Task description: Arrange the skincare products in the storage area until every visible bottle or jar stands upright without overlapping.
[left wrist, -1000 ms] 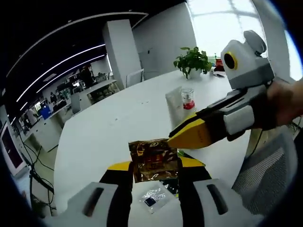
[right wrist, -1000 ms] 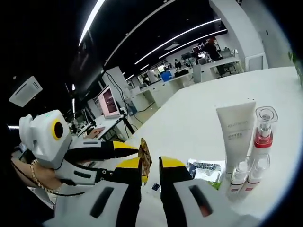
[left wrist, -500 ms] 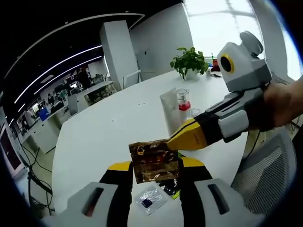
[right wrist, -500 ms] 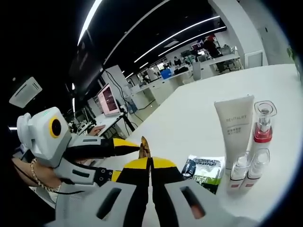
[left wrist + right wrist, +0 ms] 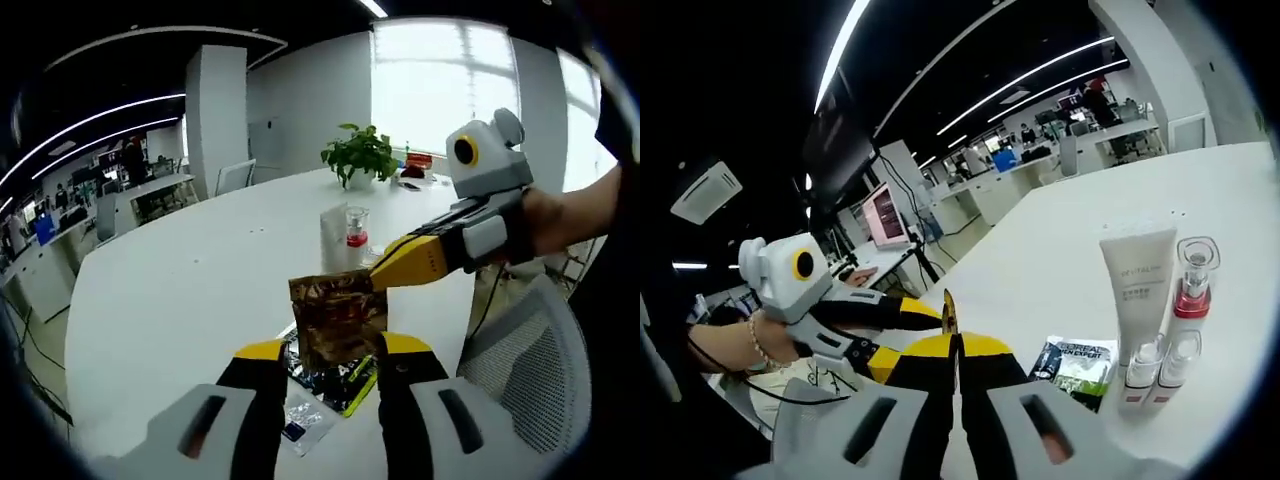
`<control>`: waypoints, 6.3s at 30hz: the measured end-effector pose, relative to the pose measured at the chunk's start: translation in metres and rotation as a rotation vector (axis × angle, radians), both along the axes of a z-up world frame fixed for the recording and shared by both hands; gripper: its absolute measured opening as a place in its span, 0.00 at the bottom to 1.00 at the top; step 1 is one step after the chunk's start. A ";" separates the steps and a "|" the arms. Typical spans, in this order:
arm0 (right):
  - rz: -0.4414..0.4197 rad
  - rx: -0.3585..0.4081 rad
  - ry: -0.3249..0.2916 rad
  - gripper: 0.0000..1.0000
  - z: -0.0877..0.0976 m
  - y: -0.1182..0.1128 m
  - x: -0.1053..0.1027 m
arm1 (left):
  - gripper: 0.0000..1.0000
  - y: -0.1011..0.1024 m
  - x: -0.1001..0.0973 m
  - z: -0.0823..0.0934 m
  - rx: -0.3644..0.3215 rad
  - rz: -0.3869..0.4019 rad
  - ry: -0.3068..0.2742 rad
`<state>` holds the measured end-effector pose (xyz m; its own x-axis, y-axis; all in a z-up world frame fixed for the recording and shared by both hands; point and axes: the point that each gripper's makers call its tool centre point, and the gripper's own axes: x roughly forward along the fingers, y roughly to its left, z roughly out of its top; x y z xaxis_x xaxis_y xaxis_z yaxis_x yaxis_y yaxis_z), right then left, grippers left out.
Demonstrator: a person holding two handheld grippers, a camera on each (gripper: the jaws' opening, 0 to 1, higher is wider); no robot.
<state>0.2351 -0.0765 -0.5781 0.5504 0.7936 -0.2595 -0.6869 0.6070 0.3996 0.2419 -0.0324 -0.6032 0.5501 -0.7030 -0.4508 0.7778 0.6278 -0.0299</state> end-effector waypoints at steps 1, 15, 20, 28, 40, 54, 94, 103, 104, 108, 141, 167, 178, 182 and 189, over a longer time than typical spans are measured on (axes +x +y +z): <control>0.003 0.004 -0.002 0.01 0.002 0.000 -0.001 | 0.34 0.000 0.000 0.003 -0.055 -0.003 0.027; 0.023 -0.048 -0.040 0.01 0.022 0.013 0.005 | 0.12 0.010 -0.002 0.012 -0.262 0.032 0.149; 0.040 -0.176 -0.079 0.01 0.016 0.021 0.018 | 0.06 0.025 0.003 0.005 -0.318 0.093 0.208; 0.077 -0.317 -0.117 0.01 -0.011 0.039 0.042 | 0.01 0.044 0.011 -0.014 -0.436 0.254 0.373; 0.054 -0.433 -0.131 0.01 -0.083 0.054 0.078 | 0.01 0.060 0.035 -0.078 -0.514 0.447 0.569; 0.001 -0.461 0.037 0.01 -0.156 0.057 0.109 | 0.01 0.061 0.060 -0.137 -0.485 0.549 0.676; 0.124 -0.641 -0.074 0.01 -0.191 0.068 0.130 | 0.20 0.043 0.099 -0.146 0.195 0.107 0.143; 0.204 -0.690 -0.135 0.01 -0.191 0.069 0.126 | 0.23 0.043 0.102 -0.163 0.308 0.048 0.103; 0.202 -0.688 -0.135 0.01 -0.190 0.069 0.125 | 0.23 0.043 0.102 -0.163 0.318 0.040 0.096; 0.201 -0.693 -0.140 0.04 -0.189 0.069 0.126 | 0.23 0.044 0.103 -0.163 0.310 0.043 0.099; 0.182 -0.653 -0.238 0.54 -0.142 0.036 0.088 | 0.37 0.054 0.090 -0.136 0.307 0.115 0.075; 0.093 -0.546 -0.150 0.85 -0.108 -0.049 -0.035 | 0.76 0.082 -0.005 -0.103 0.203 0.281 0.126; -0.274 -0.463 -0.059 1.00 -0.088 -0.118 -0.017 | 0.84 0.094 -0.032 -0.096 0.130 0.342 0.167; -0.310 -0.440 -0.060 1.00 -0.082 -0.124 -0.015 | 0.88 0.097 -0.037 -0.093 0.090 0.384 0.168; -0.353 -0.422 -0.033 1.00 -0.093 -0.135 -0.009 | 0.92 0.100 -0.033 -0.085 0.086 0.415 0.141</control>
